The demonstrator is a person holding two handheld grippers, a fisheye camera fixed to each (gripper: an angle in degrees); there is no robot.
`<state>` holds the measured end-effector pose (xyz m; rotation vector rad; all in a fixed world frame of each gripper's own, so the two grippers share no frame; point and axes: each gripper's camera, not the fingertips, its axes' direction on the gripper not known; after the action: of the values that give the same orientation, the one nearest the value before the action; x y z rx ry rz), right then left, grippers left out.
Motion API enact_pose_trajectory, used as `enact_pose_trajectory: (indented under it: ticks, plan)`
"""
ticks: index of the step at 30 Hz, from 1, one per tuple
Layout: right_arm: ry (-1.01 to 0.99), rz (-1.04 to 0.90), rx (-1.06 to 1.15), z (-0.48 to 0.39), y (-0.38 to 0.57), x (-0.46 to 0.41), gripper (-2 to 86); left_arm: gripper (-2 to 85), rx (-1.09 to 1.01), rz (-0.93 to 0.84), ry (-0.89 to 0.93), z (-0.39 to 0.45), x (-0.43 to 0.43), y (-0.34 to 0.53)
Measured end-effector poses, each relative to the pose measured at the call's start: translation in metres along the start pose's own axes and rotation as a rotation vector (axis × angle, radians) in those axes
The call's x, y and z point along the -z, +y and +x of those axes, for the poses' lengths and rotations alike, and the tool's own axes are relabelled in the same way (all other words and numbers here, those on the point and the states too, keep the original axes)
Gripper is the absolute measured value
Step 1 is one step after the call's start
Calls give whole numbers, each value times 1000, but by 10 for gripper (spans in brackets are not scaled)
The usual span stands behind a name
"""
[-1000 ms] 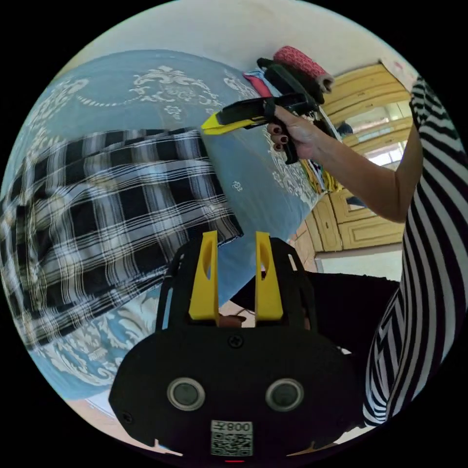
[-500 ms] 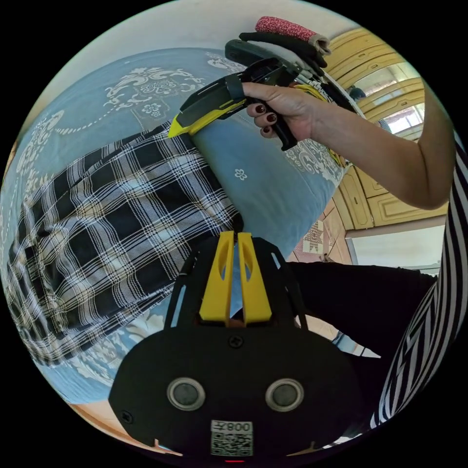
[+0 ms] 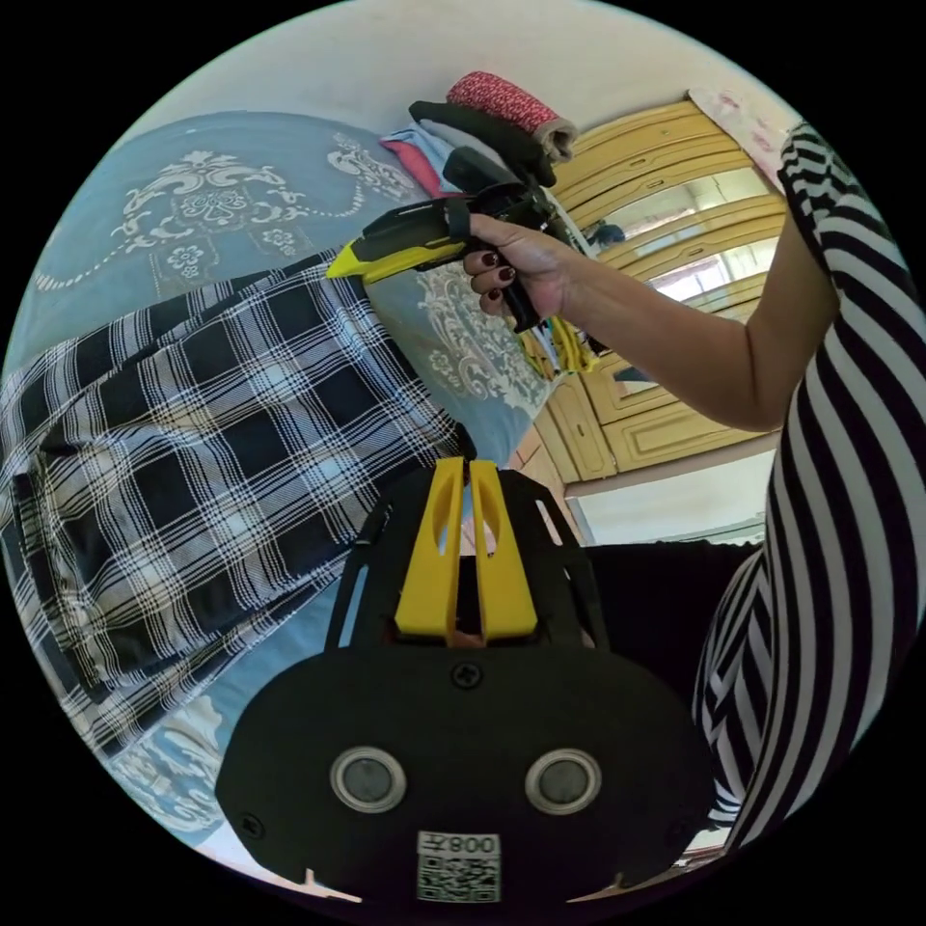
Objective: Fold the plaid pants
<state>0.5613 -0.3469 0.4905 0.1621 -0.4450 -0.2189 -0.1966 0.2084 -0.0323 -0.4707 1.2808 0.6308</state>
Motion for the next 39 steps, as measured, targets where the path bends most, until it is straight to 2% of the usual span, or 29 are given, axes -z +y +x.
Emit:
enact_pose_trajectory:
  ticks: [6,8,10,12,14,20,26,39]
  plan:
    - [-169,-16,168,-50,-22,-12,21,10,99,182,209,-24,82,39]
    - [-257,-35,265,-77,-39,-29,20,10,165,306,306,-40,126,67]
    - [-326,-53,334,-96,-53,-47,20,10,210,398,325,-49,161,92]
    - [-387,-69,389,-113,-68,-68,20,10,243,476,308,-57,197,118]
    - [-453,-87,447,-134,-89,-98,19,10,282,566,213,-63,244,153]
    - [-503,-166,493,-173,-132,-179,19,10,364,707,26,-88,334,233]
    - [-406,-241,530,-207,-164,-254,19,10,457,821,-35,-118,382,302]
    - [-260,-330,532,-241,-214,-370,22,10,572,880,-114,-160,436,385]
